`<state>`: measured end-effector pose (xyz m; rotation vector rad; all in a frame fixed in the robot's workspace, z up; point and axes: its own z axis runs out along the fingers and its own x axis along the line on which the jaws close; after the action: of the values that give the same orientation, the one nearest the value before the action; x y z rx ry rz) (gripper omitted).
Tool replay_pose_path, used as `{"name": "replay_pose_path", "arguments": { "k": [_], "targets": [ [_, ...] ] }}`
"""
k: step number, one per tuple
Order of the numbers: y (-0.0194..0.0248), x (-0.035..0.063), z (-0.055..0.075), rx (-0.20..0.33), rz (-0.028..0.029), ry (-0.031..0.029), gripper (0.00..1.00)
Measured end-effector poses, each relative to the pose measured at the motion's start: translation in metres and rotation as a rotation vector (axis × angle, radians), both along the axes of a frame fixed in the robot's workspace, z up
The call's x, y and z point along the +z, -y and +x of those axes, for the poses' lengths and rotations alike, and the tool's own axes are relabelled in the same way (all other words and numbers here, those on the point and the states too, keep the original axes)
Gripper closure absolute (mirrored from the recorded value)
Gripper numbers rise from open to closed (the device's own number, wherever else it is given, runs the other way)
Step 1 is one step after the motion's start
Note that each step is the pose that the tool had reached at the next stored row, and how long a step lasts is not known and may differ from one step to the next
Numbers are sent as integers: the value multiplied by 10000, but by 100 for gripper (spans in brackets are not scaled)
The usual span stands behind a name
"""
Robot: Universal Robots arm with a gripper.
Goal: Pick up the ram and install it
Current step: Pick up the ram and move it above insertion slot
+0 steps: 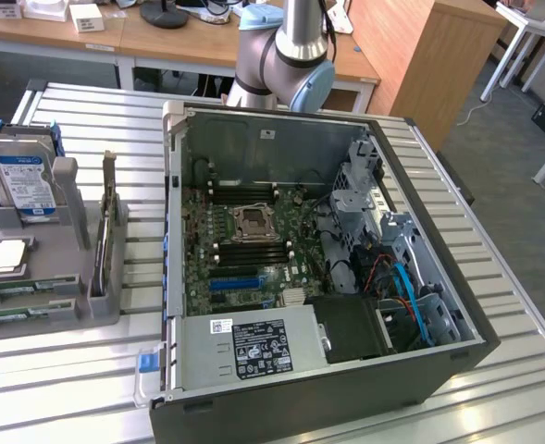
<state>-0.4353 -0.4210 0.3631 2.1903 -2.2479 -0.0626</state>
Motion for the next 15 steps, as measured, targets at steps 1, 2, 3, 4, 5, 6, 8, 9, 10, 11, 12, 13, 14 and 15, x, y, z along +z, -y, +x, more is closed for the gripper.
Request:
{"name": "replay_pose_path", "arguments": {
  "k": [1, 2, 3, 4, 5, 6, 8, 9, 10, 11, 12, 13, 14, 15],
  "targets": [
    [0, -1, 0, 0, 1, 2, 89],
    [0, -1, 0, 0, 1, 2, 89],
    [0, -1, 0, 0, 1, 2, 89],
    [0, -3, 0, 0, 1, 2, 89],
    [0, -5, 0, 0, 2, 3, 89],
    [0, -8, 0, 1, 2, 3, 89],
    [0, -13, 0, 0, 1, 2, 89],
    [0, -17, 0, 0, 2, 3, 89],
    [0, -21, 0, 0, 1, 2, 89],
    [0, -25, 0, 0, 1, 2, 89],
    [0, -29, 0, 0, 1, 2, 89],
    [0, -34, 0, 0, 1, 2, 89],
    [0, -39, 0, 0, 2, 3, 89],
    [0, -44, 0, 0, 1, 3, 89]
  ]
}}
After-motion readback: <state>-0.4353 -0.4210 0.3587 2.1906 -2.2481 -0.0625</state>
